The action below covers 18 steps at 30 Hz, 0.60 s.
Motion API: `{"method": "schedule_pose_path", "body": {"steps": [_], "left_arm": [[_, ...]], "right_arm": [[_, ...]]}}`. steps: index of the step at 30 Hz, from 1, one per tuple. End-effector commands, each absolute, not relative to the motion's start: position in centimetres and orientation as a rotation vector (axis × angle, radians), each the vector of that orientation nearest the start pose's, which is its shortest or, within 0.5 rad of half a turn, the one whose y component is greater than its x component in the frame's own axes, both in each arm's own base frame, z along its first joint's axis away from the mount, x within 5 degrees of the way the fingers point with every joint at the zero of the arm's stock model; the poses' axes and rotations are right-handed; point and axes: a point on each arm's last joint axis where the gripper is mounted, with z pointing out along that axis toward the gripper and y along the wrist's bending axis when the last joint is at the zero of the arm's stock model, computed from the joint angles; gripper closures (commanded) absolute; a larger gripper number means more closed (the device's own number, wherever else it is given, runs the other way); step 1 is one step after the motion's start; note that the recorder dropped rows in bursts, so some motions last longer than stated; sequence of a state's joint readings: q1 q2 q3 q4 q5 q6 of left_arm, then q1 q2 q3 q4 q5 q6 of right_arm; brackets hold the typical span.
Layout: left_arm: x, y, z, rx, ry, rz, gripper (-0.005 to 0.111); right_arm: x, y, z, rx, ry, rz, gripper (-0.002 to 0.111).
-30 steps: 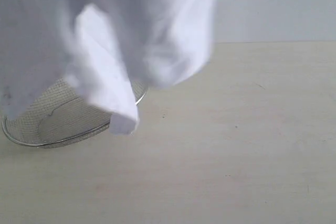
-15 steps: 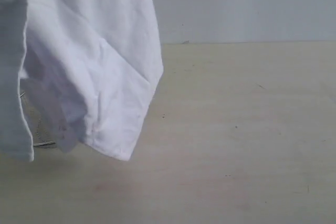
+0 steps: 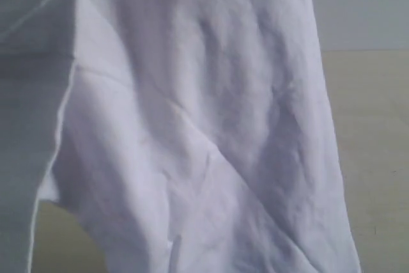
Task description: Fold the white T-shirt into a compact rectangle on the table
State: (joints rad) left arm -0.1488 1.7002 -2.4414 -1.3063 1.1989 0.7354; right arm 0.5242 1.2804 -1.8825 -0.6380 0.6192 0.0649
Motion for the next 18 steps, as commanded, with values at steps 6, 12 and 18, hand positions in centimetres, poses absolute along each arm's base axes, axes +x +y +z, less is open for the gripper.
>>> {"method": "schedule_pose_path", "body": {"steps": [6, 12, 18], "left_arm": [[35.9, -12.9, 53.8, 0.935, 1.319, -0.743, 0.102], [35.2, -13.2, 54.3, 0.995, 1.254, -0.672, 0.102], [34.2, -15.1, 52.7, 1.145, 1.344, -0.787, 0.102]], "right_arm": [[21.2, 7.9, 58.5, -0.436, 1.457, -0.288, 0.108], [21.2, 8.0, 58.6, -0.445, 1.448, -0.295, 0.108], [21.1, 8.1, 58.6, -0.445, 1.443, -0.276, 0.108]]}}
